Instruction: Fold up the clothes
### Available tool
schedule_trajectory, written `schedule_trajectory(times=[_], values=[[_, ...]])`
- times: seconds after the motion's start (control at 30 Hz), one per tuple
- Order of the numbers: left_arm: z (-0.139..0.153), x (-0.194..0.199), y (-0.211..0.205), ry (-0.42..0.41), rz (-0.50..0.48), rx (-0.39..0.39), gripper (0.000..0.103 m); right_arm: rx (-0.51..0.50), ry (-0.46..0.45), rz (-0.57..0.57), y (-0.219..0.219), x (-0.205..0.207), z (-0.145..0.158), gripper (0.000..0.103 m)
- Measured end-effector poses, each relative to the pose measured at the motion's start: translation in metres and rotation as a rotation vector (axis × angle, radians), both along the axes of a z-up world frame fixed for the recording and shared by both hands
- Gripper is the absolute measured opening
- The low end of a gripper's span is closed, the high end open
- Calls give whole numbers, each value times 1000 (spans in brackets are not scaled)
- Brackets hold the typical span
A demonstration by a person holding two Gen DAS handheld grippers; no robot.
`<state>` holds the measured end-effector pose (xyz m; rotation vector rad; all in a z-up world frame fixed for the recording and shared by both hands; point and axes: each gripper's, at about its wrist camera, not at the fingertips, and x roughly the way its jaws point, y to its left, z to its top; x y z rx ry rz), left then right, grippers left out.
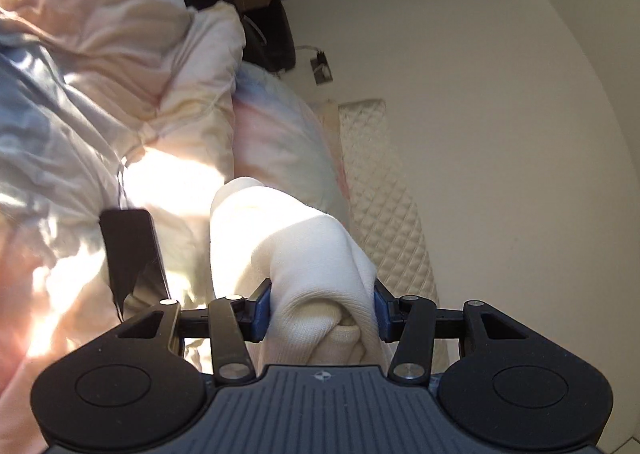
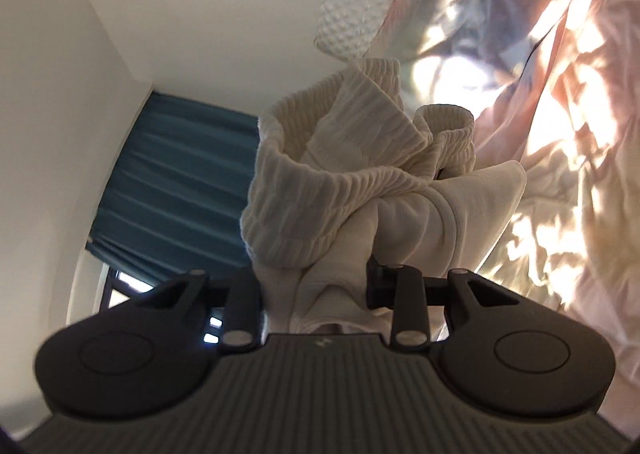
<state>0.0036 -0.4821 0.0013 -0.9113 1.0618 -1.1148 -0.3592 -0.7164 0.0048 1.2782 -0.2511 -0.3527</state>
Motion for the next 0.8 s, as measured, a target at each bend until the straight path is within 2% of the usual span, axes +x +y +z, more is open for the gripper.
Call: schedule_trajectory(times=[0.17, 0.37, 0.53, 0.8], values=[[-31, -14, -101, 9, -136, 53, 50, 13, -1, -151, -31, -46, -33, 34], [-82, -29, -177, -14, -251, 89, 50, 68, -23, -300, -52, -82, -91, 34], [-129, -23, -195, 13, -264, 76, 50, 121, -8, -327, -49, -87, -139, 34], [-165, -20, -191, 36, -283, 156, 55, 219, 12, -293, -31, -84, -199, 37]])
